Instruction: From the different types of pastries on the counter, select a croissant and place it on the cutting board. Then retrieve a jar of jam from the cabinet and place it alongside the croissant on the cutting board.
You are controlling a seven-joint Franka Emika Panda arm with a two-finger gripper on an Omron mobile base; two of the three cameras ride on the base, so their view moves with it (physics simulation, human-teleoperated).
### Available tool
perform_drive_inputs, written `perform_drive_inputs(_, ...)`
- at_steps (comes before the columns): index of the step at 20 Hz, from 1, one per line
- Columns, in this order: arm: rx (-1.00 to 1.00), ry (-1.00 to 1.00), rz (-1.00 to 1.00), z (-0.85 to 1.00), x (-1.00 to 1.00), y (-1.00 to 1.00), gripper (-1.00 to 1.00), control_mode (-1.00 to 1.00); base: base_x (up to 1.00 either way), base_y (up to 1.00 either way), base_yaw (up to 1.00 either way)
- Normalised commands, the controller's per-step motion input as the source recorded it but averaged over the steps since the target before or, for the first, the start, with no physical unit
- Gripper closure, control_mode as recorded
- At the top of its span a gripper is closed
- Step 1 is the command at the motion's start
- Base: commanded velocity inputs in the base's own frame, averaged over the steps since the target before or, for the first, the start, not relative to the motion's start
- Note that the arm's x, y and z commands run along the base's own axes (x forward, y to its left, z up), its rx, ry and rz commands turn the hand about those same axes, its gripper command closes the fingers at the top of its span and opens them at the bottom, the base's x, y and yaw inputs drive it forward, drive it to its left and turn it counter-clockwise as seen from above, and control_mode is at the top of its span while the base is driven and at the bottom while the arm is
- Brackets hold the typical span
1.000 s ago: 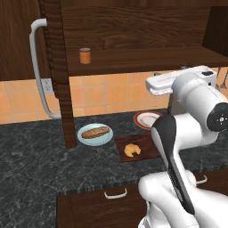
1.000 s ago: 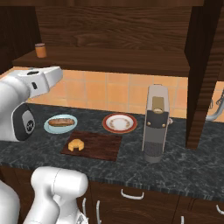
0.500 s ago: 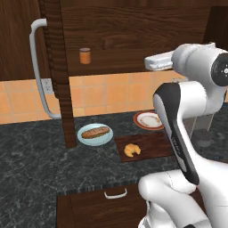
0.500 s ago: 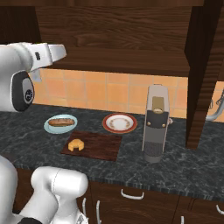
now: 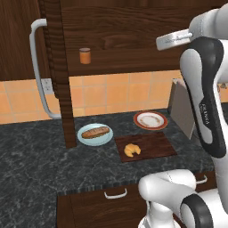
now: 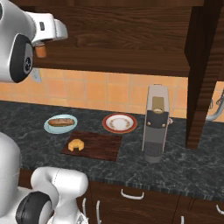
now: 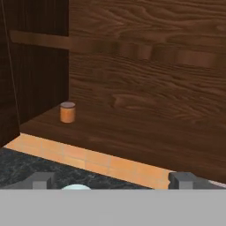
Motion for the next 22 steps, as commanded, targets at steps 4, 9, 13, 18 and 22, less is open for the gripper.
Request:
perform_drive_inputs(4, 0.03, 0.0, 0.14, -0.17, -0.1, 0.0, -1.0, -1.0, 0.0, 0.0, 0.0)
perform_drive_inputs(9, 0.02, 0.0, 0.09, -0.1, 0.05, 0.06, -1.0, -1.0, 0.0, 0.0, 0.0)
perform_drive_inputs(13, 0.0, 0.0, 0.03, -0.02, 0.33, 0.0, -1.0, -1.0, 0.0, 0.0, 0.0)
perform_drive_inputs(18, 0.0, 0.01, 0.06, -0.09, 0.54, 0.13, -1.0, -1.0, 0.0, 0.0, 0.0)
perform_drive_inputs(22, 0.0, 0.07, 0.1, -0.38, 0.58, 0.41, -1.0, -1.0, 0.0, 0.0, 0.0)
